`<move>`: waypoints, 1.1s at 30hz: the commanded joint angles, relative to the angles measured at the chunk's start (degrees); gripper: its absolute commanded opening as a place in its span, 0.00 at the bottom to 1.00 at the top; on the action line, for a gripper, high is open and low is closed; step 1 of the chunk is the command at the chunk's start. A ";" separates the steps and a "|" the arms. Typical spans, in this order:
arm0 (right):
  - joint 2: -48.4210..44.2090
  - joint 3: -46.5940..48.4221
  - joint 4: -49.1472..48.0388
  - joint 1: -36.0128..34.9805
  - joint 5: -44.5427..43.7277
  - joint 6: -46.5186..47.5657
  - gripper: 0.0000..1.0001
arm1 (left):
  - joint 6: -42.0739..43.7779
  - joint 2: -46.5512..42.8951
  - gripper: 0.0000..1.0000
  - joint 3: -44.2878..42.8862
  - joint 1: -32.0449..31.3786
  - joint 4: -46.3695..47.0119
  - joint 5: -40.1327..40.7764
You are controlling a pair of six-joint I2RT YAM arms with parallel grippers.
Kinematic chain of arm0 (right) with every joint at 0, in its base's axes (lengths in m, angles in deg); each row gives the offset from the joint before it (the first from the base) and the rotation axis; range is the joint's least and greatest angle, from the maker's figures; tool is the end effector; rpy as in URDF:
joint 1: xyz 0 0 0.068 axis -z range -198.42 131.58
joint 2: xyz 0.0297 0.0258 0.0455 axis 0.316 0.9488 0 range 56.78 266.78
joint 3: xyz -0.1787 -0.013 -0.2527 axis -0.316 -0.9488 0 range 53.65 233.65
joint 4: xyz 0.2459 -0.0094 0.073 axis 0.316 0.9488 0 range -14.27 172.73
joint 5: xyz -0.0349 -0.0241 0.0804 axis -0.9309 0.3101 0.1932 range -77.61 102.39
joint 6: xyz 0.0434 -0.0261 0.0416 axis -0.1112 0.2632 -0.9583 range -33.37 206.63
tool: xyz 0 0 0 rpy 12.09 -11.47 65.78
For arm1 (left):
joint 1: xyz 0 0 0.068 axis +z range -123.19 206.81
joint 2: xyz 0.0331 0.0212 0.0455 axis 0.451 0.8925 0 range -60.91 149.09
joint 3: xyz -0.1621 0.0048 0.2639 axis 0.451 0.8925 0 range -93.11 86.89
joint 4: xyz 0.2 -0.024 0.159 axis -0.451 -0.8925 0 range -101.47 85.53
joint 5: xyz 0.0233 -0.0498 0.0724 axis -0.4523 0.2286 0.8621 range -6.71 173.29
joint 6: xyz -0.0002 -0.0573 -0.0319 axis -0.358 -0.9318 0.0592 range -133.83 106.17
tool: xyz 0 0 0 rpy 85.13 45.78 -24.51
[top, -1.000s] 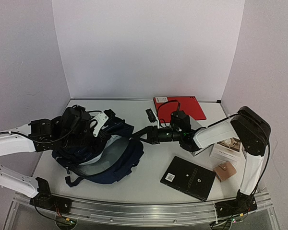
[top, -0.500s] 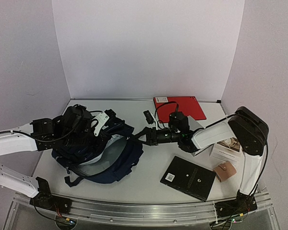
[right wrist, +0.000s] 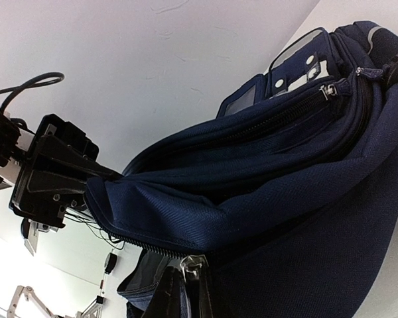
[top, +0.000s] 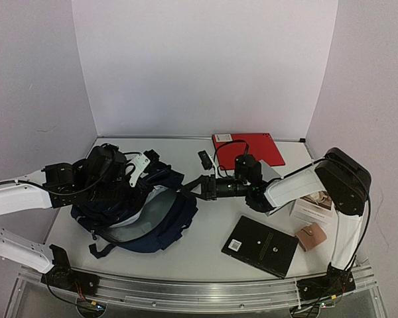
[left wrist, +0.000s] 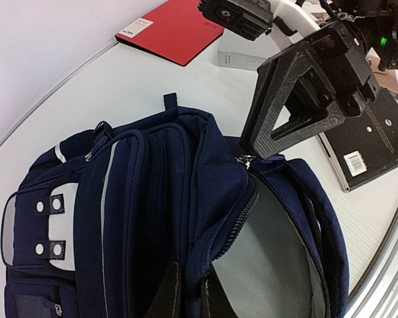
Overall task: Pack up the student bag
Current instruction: Unzip the student bag at the center of the board.
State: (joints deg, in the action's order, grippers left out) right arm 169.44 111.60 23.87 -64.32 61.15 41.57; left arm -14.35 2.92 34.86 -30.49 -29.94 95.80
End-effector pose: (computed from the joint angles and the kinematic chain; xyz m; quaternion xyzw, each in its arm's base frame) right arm 0.2726 0.3370 0.2258 -0.2893 0.6578 0.6573 0.2270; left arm 0.1350 -0.1899 0.3189 0.3810 0.8065 -0.1279 0.4336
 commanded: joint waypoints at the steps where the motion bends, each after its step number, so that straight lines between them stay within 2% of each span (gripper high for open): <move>1: -0.34 1.02 -2.93 -0.56 -0.60 0.67 0.12 | -0.98 -0.89 0.00 -2.18 0.61 4.30 1.02; 12: -0.13 1.98 5.15 -1.04 -1.86 7.35 0.17 | -0.92 -1.28 0.00 -2.18 1.00 4.13 1.02; 15: -0.46 2.07 6.58 -1.04 -2.53 8.60 0.12 | -0.90 -1.17 0.00 -2.20 1.12 4.19 1.02; 17: -0.97 1.90 7.26 -1.06 -3.58 9.27 0.04 | -0.89 -1.05 0.00 -2.26 1.21 4.21 0.96; 19: -1.72 1.65 7.47 -1.05 -4.67 9.62 0.00 | -0.89 -1.00 0.00 -2.25 1.23 4.17 0.95; 22: -3.11 1.53 8.86 -1.08 -8.48 10.29 0.00 | -0.72 -1.08 0.00 -2.47 1.24 4.00 0.85; 29: -2.46 7.18 25.40 -1.05 -24.54 15.53 0.00 | 0.01 -2.58 0.00 -4.90 1.33 2.78 -0.87; 33: -0.47 10.17 27.27 -0.87 -24.73 16.41 0.00 | 0.42 -2.91 0.00 -8.29 1.61 -0.14 -3.65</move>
State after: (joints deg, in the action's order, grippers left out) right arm 168.57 117.69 46.47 -65.45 42.07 55.24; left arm -14.11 2.86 33.60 -29.40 -30.96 94.61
